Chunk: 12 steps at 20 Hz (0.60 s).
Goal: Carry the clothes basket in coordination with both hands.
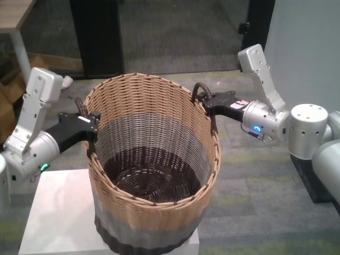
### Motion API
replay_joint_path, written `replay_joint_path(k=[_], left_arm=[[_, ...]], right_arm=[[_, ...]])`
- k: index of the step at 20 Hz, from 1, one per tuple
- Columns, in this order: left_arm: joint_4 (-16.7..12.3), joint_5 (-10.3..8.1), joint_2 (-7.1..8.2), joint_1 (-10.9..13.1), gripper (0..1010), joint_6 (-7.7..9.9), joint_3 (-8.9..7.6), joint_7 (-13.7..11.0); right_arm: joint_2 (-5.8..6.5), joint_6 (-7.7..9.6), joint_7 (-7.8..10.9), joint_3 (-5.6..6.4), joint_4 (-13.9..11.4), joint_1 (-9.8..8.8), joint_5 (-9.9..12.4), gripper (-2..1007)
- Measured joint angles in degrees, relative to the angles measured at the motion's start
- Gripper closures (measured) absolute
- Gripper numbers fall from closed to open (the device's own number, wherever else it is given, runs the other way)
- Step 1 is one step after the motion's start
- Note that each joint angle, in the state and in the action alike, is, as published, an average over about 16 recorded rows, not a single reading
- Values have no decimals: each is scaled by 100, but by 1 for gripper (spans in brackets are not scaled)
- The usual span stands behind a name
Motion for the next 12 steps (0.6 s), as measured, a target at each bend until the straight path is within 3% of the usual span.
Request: replay_joint_path(k=[12], left_arm=[[100,313,-20,-8,1009,-32,98,-60]], right_arm=[[-160,-164,115,67,338,65,-179,986]])
